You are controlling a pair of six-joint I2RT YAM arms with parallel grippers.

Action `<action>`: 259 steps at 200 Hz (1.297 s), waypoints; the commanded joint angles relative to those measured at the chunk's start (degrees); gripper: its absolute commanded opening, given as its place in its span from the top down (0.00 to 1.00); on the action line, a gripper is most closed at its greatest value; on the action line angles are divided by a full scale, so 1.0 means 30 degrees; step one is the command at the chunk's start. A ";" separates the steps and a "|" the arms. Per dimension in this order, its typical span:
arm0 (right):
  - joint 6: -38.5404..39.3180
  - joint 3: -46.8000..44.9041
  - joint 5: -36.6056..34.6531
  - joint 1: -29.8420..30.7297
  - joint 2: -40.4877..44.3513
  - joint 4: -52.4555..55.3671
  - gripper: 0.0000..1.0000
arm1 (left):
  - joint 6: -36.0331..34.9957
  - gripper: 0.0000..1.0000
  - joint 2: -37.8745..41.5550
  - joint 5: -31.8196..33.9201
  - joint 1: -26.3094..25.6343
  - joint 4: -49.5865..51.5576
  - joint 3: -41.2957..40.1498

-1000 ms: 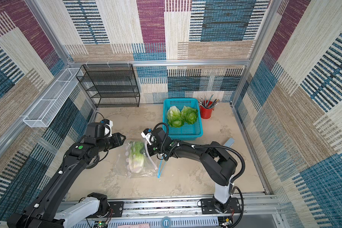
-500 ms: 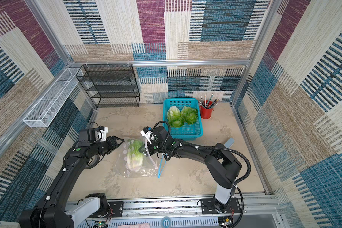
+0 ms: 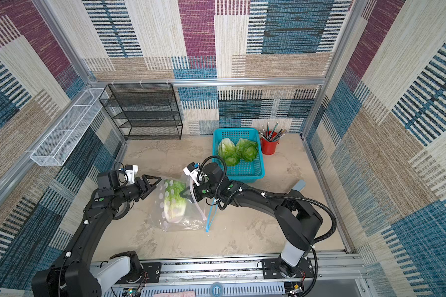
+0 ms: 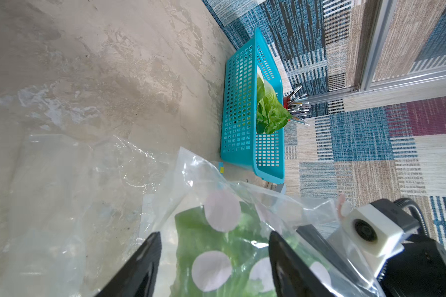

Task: Open the zip-top bag and take out the chinese cabbages
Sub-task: Pick up the Chinese cabbage from the zipper food storage bag.

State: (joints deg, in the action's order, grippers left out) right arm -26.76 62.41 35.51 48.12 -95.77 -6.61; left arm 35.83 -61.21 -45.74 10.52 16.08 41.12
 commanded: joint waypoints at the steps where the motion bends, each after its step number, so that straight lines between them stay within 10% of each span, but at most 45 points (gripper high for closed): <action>1: -0.0273 -0.0255 0.0631 -0.0043 0.0410 -0.1345 1.00 | -0.0080 0.31 0.0060 -0.0589 0.0210 -0.0429 0.0004; 113: -0.1269 -0.0793 0.1801 -0.0281 0.0721 -0.3104 1.00 | 0.6036 0.29 0.0804 -0.2727 0.0589 -0.8370 -0.3576; 259: -0.1875 -0.1849 0.1682 -0.0297 0.1413 -0.3482 1.00 | 0.7464 1.00 0.1847 -0.2238 0.0588 -0.9487 -0.4435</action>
State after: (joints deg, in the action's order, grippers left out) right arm -31.66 56.66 39.88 47.18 -91.92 -14.28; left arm 58.54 -56.58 -52.82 12.23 -12.84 27.66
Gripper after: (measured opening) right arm 0.065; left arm 0.048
